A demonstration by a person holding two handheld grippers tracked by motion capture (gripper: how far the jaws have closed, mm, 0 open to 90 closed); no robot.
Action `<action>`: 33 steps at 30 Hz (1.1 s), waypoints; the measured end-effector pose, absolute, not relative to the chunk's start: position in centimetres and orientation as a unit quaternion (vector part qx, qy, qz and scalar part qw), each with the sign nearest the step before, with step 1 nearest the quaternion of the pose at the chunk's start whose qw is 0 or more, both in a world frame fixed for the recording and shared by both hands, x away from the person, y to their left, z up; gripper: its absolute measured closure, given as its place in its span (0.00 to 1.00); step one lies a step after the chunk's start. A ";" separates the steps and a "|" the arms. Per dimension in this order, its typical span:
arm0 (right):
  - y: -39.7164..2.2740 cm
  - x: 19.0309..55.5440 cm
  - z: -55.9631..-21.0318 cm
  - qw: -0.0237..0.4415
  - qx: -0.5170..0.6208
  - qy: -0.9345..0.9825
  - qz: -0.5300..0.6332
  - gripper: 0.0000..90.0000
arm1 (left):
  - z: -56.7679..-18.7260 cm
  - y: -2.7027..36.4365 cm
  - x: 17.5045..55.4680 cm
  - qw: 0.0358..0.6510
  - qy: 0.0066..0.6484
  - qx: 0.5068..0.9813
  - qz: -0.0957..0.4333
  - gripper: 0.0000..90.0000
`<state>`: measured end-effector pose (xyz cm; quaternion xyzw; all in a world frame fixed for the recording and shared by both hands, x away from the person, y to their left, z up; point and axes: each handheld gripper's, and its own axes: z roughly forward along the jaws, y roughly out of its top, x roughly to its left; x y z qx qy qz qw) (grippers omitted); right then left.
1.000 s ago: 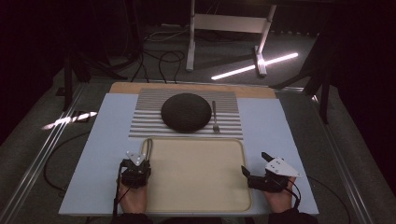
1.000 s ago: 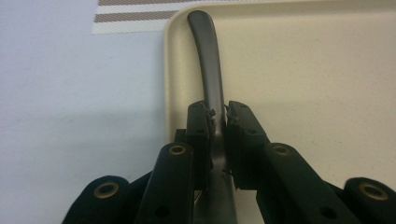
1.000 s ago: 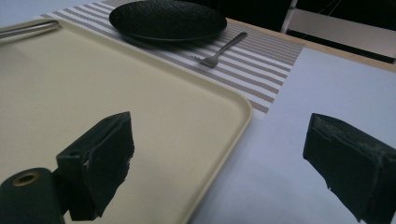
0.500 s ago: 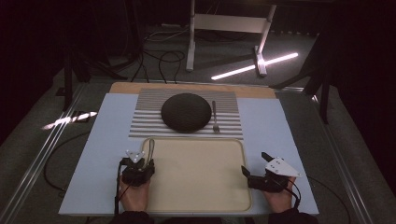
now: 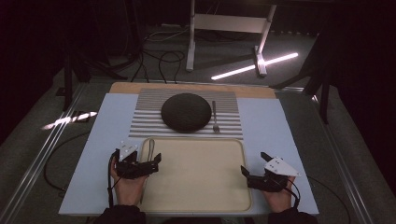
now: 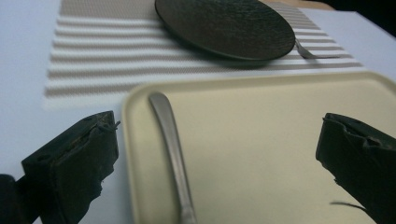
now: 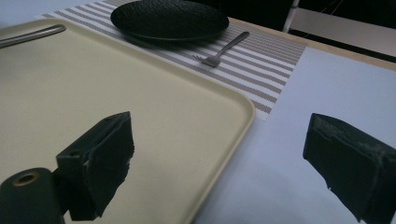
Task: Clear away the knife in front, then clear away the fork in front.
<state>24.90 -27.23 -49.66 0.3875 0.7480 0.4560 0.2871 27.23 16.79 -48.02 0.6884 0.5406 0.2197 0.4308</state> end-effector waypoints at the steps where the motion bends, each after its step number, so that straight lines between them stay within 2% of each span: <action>1: -27.3 24.9 -49.6 0.289 0.387 0.747 0.456 0.09 | -47.8 16.9 27.3 0.432 0.535 0.690 0.226 0.00; 7: -27.2 25.0 -49.7 0.288 0.387 0.748 0.455 0.09 | -46.7 17.6 27.5 0.433 0.511 0.699 0.252 0.00; 22: -27.2 24.9 -49.7 0.289 0.388 0.747 0.455 0.09 | -45.1 19.8 27.6 0.433 0.474 0.715 0.277 0.00; 33: -27.1 25.1 -49.7 0.285 0.390 0.746 0.459 0.09 | -44.1 21.5 27.2 0.441 0.415 0.736 0.303 0.00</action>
